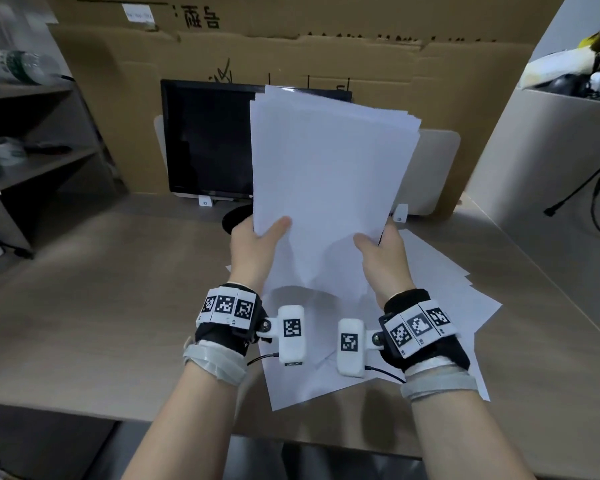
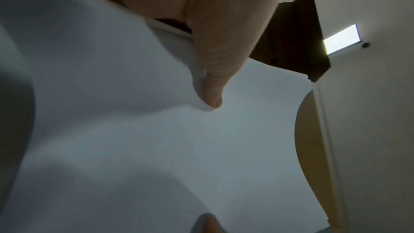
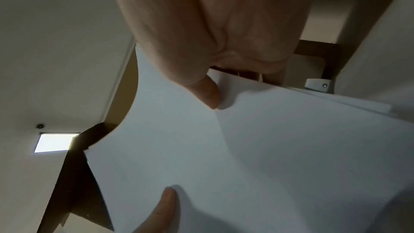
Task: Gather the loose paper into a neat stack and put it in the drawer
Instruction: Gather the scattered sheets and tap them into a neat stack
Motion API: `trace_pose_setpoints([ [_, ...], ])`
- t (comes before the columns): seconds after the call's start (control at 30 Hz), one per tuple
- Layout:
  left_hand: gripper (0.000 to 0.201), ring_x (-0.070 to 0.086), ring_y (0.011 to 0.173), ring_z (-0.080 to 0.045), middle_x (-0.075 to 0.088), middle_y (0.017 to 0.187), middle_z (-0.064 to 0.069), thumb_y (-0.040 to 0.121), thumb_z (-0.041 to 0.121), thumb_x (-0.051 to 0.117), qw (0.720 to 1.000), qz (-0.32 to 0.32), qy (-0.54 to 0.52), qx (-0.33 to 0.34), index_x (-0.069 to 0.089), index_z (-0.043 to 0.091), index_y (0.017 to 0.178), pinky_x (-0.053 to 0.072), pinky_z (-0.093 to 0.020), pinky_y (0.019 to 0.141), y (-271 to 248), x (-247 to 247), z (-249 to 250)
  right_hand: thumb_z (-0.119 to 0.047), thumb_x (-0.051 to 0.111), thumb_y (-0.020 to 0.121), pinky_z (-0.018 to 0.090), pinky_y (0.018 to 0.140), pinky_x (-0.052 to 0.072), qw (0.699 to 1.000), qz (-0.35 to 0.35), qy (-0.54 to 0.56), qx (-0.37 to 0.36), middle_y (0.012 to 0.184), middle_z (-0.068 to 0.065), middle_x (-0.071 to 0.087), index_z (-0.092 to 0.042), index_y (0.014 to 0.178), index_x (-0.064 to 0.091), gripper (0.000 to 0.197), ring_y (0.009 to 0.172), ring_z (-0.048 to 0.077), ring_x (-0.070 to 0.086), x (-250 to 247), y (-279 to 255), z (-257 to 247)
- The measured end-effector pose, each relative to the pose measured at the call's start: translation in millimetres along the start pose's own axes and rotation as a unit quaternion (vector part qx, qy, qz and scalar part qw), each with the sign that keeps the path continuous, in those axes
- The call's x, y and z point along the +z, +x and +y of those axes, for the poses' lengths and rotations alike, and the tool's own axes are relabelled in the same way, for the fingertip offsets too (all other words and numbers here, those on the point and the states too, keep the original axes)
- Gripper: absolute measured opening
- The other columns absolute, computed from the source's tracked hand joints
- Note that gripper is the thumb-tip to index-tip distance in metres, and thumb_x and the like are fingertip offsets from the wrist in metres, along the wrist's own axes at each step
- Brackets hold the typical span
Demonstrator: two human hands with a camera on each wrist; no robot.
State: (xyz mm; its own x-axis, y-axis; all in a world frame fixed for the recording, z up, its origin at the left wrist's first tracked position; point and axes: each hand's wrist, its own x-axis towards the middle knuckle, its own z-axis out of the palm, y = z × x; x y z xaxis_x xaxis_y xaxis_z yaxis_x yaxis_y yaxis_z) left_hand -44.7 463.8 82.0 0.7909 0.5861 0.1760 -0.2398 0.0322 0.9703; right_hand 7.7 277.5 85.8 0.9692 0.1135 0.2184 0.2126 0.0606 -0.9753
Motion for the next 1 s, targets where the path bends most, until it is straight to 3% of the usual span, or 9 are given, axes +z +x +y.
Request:
trace_pose_setpoints([
  [0.17, 0.036, 0.074, 0.084, -0.009, 0.078, 0.104, -0.002, 0.081, 0.009, 0.083, 0.997, 0.010, -0.011, -0.076, 0.071, 0.009, 0.115, 0.060, -0.025, 0.077, -14, -15, -25, 0.002, 0.070, 0.080, 0.027, 0.078, 0.050, 0.996, 0.034, 0.028, 0.074, 0.104, 0.006, 0.070, -0.012, 0.116, 0.058, 0.041, 0.087, 0.017, 0.066, 10, -4, 19],
  [0.3, 0.038, 0.074, 0.092, -0.020, 0.078, 0.104, -0.005, 0.079, -0.003, 0.079, 0.997, 0.013, -0.004, -0.073, 0.071, 0.007, 0.115, 0.058, -0.032, 0.083, -12, -15, -15, 0.005, 0.058, 0.086, 0.025, 0.075, 0.050, 0.996, 0.021, 0.025, 0.088, 0.105, 0.004, 0.068, -0.010, 0.118, 0.056, 0.036, 0.093, 0.019, 0.064, 23, -2, 18],
  [0.4, 0.035, 0.073, 0.077, -0.011, 0.079, 0.092, 0.002, 0.077, -0.006, 0.080, 0.998, 0.016, -0.029, -0.046, 0.072, 0.010, 0.107, 0.057, -0.023, 0.069, -9, -14, -2, 0.002, 0.055, 0.088, 0.033, 0.090, 0.052, 0.997, 0.013, 0.042, 0.068, 0.114, 0.004, 0.069, -0.011, 0.129, 0.051, 0.043, 0.104, 0.019, 0.065, 30, -1, 9],
  [0.5, 0.034, 0.074, 0.074, -0.004, 0.079, 0.088, 0.009, 0.076, -0.001, 0.084, 0.999, 0.001, -0.037, -0.037, 0.072, 0.014, 0.104, 0.056, -0.017, 0.062, -9, -19, -1, -0.003, 0.060, 0.086, 0.032, 0.088, 0.052, 0.994, 0.036, 0.070, 0.075, 0.112, 0.002, 0.069, -0.013, 0.127, 0.051, 0.043, 0.101, 0.017, 0.066, 28, -2, 10],
  [0.63, 0.038, 0.076, 0.093, -0.014, 0.080, 0.098, 0.004, 0.076, 0.006, 0.087, 0.996, -0.017, -0.001, -0.091, 0.073, 0.012, 0.110, 0.060, -0.024, 0.075, -16, -31, -27, -0.002, 0.066, 0.078, 0.031, 0.077, 0.052, 0.989, 0.020, 0.020, 0.142, 0.109, 0.010, 0.070, -0.006, 0.119, 0.059, 0.042, 0.094, 0.022, 0.066, 29, -7, 40],
  [0.7, 0.030, 0.075, 0.098, -0.019, 0.079, 0.103, 0.000, 0.080, 0.007, 0.084, 0.993, -0.034, 0.012, -0.116, 0.074, 0.014, 0.107, 0.060, -0.031, 0.085, -16, -34, -36, -0.001, 0.066, 0.080, 0.034, 0.082, 0.053, 0.981, -0.001, -0.006, 0.194, 0.107, 0.012, 0.071, -0.002, 0.113, 0.065, 0.032, 0.096, 0.026, 0.065, 29, -9, 54],
  [0.77, 0.022, 0.075, 0.095, -0.016, 0.078, 0.106, 0.000, 0.084, 0.010, 0.081, 0.991, -0.044, 0.016, -0.128, 0.073, 0.018, 0.102, 0.060, -0.030, 0.084, -17, -36, -40, -0.002, 0.068, 0.084, 0.037, 0.088, 0.052, 0.973, -0.016, -0.025, 0.227, 0.106, 0.012, 0.071, 0.001, 0.109, 0.068, 0.025, 0.099, 0.029, 0.065, 27, -10, 63],
  [0.93, 0.023, 0.077, 0.094, -0.022, 0.079, 0.104, -0.006, 0.086, 0.012, 0.081, 0.992, -0.027, -0.011, -0.119, 0.073, 0.012, 0.107, 0.060, -0.040, 0.090, -20, -29, -29, -0.006, 0.072, 0.085, 0.019, 0.069, 0.049, 0.984, -0.008, -0.024, 0.176, 0.103, 0.005, 0.073, -0.006, 0.108, 0.071, 0.023, 0.089, 0.015, 0.067, 18, -13, 51],
  [1.0, 0.029, 0.077, 0.096, -0.025, 0.080, 0.104, -0.006, 0.084, 0.014, 0.082, 0.993, -0.029, -0.020, -0.114, 0.073, 0.010, 0.112, 0.059, -0.044, 0.093, -22, -26, -22, -0.011, 0.077, 0.082, 0.016, 0.069, 0.050, 0.989, -0.011, -0.017, 0.147, 0.099, -0.001, 0.074, -0.010, 0.107, 0.071, 0.026, 0.088, 0.008, 0.069, 9, -16, 42],
])
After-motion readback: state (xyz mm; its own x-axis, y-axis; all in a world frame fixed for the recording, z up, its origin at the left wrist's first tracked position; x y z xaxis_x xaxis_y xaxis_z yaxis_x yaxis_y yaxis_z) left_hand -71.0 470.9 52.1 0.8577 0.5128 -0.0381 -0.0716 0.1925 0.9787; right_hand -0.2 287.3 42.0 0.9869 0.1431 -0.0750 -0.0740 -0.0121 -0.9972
